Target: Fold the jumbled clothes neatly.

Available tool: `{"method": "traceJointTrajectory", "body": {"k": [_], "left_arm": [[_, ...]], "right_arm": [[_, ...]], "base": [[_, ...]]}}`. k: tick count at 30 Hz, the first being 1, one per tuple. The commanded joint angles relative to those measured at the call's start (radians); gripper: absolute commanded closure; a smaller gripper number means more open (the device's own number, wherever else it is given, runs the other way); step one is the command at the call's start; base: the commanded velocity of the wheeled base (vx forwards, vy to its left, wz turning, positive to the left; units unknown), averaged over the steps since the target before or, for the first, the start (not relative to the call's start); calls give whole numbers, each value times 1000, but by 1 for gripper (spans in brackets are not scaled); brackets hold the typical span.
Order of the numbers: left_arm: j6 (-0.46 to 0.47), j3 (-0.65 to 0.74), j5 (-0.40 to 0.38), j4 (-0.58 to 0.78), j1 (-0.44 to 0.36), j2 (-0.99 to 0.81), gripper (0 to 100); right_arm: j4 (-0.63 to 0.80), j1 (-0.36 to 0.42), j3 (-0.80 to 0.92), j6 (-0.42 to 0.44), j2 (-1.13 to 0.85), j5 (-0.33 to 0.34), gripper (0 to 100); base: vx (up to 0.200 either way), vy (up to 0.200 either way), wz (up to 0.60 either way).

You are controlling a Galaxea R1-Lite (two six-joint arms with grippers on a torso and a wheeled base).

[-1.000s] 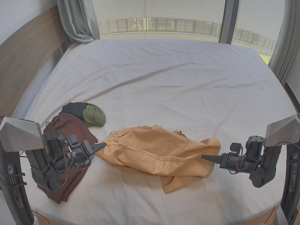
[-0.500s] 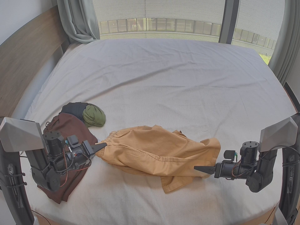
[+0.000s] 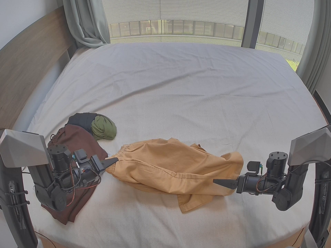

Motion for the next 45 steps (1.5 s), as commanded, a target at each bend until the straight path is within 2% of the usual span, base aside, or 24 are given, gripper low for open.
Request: {"method": "traceJointTrajectory", "body": {"k": [1,17,26,37,45], "left_arm": [[-2,-1,0,-1,0,0,100],[7,0,-2,-1,3,-18,100],[4,25,-26,1,6,-183,100],[2,17,-26,-1,8,-302,100],[4,14,-26,-1,6,-322,100]], "right_arm": [[-1,0,0,-1,0,0,100],[1,-6,9,-3,-16,-1,100],[7,8,49,2,-219,-6,100],[7,34,53,13,-339,-12,100],[7,29,49,40,-392,-10,100]], "base": [[0,0,0],[0,0,0],[0,0,0],[0,0,0],[0,0,0]]}}
